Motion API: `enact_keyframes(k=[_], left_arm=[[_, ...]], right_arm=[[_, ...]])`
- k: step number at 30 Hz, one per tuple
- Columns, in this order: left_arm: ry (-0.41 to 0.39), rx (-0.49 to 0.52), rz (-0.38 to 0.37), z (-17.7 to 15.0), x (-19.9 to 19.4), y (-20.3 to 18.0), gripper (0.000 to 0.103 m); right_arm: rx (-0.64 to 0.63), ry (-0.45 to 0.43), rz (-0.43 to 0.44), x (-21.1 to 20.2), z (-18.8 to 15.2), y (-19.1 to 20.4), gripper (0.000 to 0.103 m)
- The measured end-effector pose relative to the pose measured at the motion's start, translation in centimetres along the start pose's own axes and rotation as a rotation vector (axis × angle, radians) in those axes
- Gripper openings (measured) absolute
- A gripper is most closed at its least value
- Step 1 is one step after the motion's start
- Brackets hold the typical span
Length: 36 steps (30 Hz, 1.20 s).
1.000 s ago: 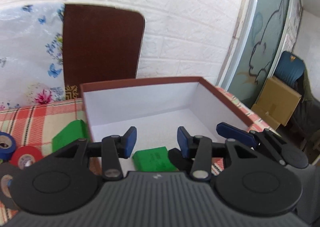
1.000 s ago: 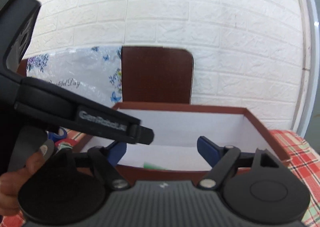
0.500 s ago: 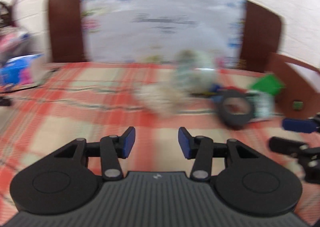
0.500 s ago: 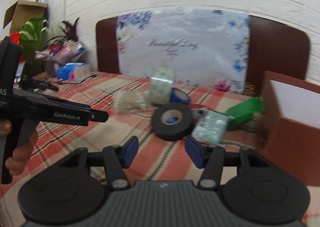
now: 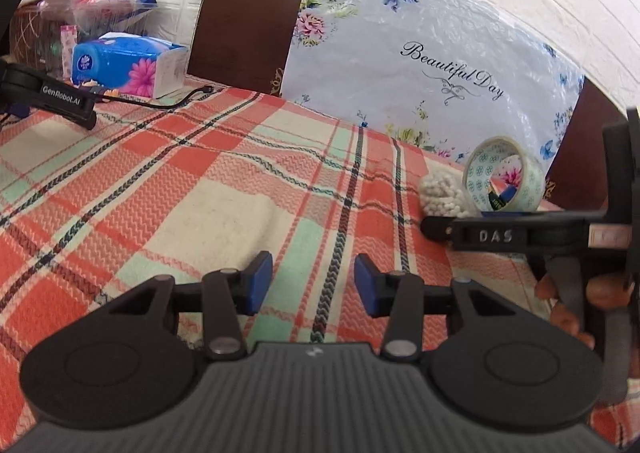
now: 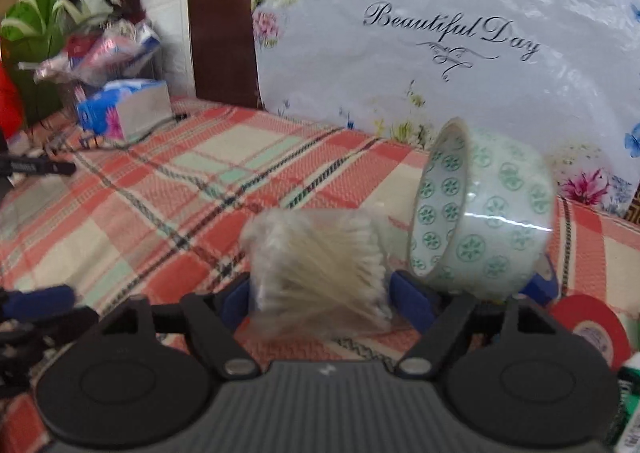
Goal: Organize objects
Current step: 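Move the left gripper to the cotton swab bag and grasp it, then carry the swab bag into the brown box and release it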
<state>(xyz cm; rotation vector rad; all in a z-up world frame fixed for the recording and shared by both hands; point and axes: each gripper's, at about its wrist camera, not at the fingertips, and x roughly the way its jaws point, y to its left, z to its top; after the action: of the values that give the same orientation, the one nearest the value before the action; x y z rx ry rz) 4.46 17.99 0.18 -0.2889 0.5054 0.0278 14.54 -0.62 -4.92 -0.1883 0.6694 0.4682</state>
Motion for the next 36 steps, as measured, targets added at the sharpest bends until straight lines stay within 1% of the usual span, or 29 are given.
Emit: enact_keyframes(k=[1, 3, 4, 5, 8, 11, 12, 14, 15, 17, 19, 20, 22, 23, 25, 27, 29, 30, 33, 34, 36], left_arm=[[-0.001, -0.008, -0.006, 0.1, 0.1, 0.1, 0.047], [-0.005, -0.009, -0.011, -0.3, -0.3, 0.4, 0.048], [-0.005, -0.009, -0.011, -0.2, -0.3, 0.4, 0.048], [-0.005, -0.011, -0.01, -0.2, -0.4, 0.4, 0.048], [-0.005, -0.013, -0.009, -0.3, -0.6, 0.3, 0.048], [0.006, 0.018, -0.001, -0.4, -0.6, -0.3, 0.049], [0.014, 0.042, 0.001, -0.4, -0.7, -0.7, 0.05], [0.047, 0.109, -0.021, -0.6, -0.9, -2.4, 0.05], [0.071, 0.119, -0.057, -0.9, -1.1, -3.5, 0.05], [0.13, 0.108, -0.185, -1.5, -1.8, -6.3, 0.05], [0.179, 0.121, -0.321, -2.0, -2.6, -10.2, 0.05], [0.201, 0.138, -0.389, -2.4, -3.1, -12.5, 0.051], [0.253, 0.194, -0.515, -3.1, -4.0, -16.7, 0.052], [0.285, 0.237, -0.564, -3.6, -4.4, -18.7, 0.052], [0.332, 0.324, -0.615, -4.6, -4.8, -22.1, 0.053], [0.349, 0.383, -0.619, -5.5, -5.0, -24.2, 0.06], [0.353, 0.413, -0.572, -6.0, -5.0, -24.8, 0.067], [0.354, 0.414, -0.553, -6.2, -5.0, -24.8, 0.069], [0.4, 0.366, -0.539, -6.4, -4.4, -23.8, 0.071], [0.421, 0.352, -0.546, -6.5, -4.3, -23.6, 0.071], [0.457, 0.357, -0.548, -7.2, -4.0, -24.0, 0.069]], right_arm=[[-0.009, -0.01, 0.005, -0.3, -0.2, 0.3, 0.066], [-0.022, -0.002, 0.024, -1.2, -0.6, 0.7, 0.06], [-0.051, -0.002, 0.021, -2.0, -1.0, 1.2, 0.059], [-0.074, 0.001, 0.016, -2.9, -1.6, 1.5, 0.058], [-0.124, 0.011, 0.043, -6.7, -4.6, 1.8, 0.058], [-0.169, 0.009, 0.039, -11.9, -8.4, 0.4, 0.058], [-0.164, 0.01, 0.025, -13.7, -9.6, -0.5, 0.058], [-0.123, 0.014, -0.028, -17.3, -12.1, -2.8, 0.059], [-0.106, 0.014, -0.063, -19.0, -13.3, -3.9, 0.059], [-0.095, 0.008, -0.143, -22.0, -15.5, -5.6, 0.061], [-0.041, 0.011, -0.189, -24.5, -17.4, -7.6, 0.072], [0.004, 0.008, -0.2, -25.5, -18.1, -8.6, 0.082], [0.085, -0.004, -0.19, -27.3, -19.2, -10.0, 0.083], [0.108, -0.008, -0.183, -27.9, -19.7, -10.7, 0.083], [0.139, -0.016, -0.176, -28.6, -20.4, -11.0, 0.082], [0.168, -0.019, -0.15, -28.9, -20.8, -11.2, 0.081], [0.173, -0.034, -0.135, -28.9, -21.0, -10.7, 0.081], [0.164, -0.044, -0.134, -28.9, -20.9, -10.5, 0.08], [0.14, -0.072, -0.11, -28.8, -20.2, -10.0, 0.08], [0.128, -0.07, -0.102, -28.5, -20.0, -9.7, 0.08], [0.104, -0.043, -0.098, -27.3, -19.4, -9.5, 0.075]])
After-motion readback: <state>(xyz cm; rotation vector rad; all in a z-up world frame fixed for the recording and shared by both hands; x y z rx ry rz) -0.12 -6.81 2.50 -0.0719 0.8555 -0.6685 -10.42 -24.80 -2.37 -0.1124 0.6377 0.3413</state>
